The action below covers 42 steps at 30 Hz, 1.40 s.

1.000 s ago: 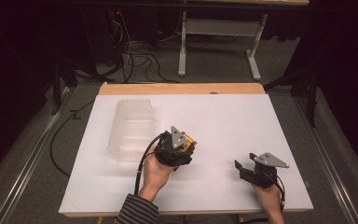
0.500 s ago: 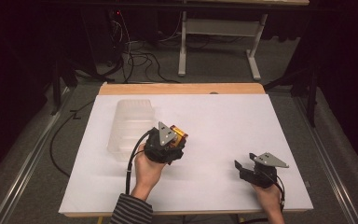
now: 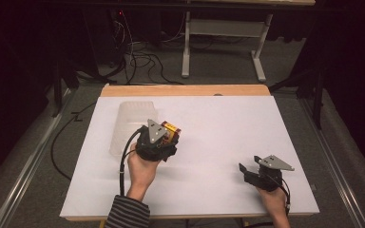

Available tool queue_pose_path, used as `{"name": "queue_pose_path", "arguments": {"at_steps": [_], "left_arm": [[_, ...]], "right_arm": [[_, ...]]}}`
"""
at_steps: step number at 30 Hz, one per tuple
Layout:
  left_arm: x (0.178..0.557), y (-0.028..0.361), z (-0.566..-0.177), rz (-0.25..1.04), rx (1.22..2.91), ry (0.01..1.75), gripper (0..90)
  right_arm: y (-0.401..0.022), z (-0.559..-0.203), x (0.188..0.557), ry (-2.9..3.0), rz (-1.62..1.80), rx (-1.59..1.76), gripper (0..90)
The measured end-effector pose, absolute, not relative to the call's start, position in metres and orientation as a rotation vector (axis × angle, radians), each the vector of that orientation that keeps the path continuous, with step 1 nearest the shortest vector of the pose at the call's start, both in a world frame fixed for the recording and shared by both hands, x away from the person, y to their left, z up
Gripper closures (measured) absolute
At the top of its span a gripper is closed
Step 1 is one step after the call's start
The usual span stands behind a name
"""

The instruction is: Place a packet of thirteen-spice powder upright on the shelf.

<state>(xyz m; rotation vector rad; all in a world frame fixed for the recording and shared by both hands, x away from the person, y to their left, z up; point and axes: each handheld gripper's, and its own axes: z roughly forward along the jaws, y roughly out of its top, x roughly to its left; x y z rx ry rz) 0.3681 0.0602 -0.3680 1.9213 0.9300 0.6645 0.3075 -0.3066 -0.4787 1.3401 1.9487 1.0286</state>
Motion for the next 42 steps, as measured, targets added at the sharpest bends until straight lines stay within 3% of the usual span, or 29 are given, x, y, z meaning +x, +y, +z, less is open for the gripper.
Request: {"name": "queue_pose_path", "arguments": {"at_steps": [42], "left_arm": [[0.376, 0.101, -0.371, 0.764, 1.828, 1.075, 32.7]], "right_arm": [[-0.307, -0.478, 0.307, 1.942, 1.035, 1.34, 31.1]]}}
